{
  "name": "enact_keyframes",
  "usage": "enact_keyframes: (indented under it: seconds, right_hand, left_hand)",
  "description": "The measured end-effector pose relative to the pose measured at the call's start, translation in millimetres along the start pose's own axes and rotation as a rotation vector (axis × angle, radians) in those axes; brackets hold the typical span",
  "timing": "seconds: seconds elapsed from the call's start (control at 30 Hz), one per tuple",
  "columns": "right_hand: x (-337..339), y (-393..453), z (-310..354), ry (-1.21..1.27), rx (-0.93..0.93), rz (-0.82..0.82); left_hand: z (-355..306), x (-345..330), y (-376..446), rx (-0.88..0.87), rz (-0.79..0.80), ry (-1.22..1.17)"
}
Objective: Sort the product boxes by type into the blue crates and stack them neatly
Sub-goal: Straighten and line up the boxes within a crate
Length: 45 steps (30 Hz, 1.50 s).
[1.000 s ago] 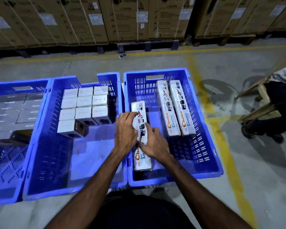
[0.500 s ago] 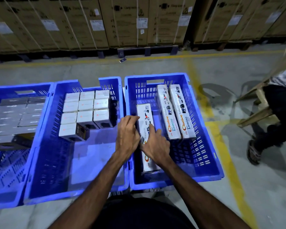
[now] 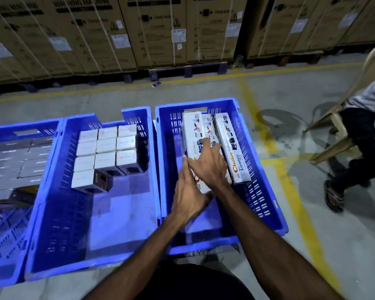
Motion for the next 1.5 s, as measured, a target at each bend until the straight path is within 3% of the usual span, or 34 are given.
enact_keyframes:
  seconds: [0.2,0.37,0.43,0.53,0.6,0.67,0.83,1.07,1.5]
  right_hand:
    - [-26,18,-2,0.03,0.098,0.124]
    - [-25,26,-34,0.077,0.2,0.218]
    - [-11,28,-47,0.036,0.26,0.145]
    - [20,26,-63,-0.089,0.352,-0.135]
    - [43,26,-78,-0.163,0.341,-0.345]
    - [60,28,-97,-0.174,0.27,-0.413]
    - [61,32,-130,-0.005,0.141,-0.214]
    - [65,36,-132,0.201,0.128,-0.153]
    - [65,30,-133,0.212,0.149,-0.05]
  left_hand:
    - [14,-12,19,0.131,-0.09,-0.112]
    - [17,-23,31,0.145,-0.037,-0.103]
    - [7,-26,29,0.124,-0.052,-0.082]
    - [3,-26,28,0.128,-0.061,-0.077]
    - [5,-25,31,0.142,-0.042,-0.057]
    - [10,-24,37,0.144,-0.03,-0.019]
    - [30,-32,54,0.124,0.028,-0.058]
    - [26,-32,55,0.115,0.097,-0.283]
    - [21,-24,59,0.092,0.168,-0.155]
Point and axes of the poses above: each hand's wrist, its own y-axis towards the middle knuckle, its own x-axis out of the back of the hand, z = x × y, the point moved 7 cm from there along y, towards the middle knuckle, and after that the axes turned 9 degrees about z, right-handed, at the moved point
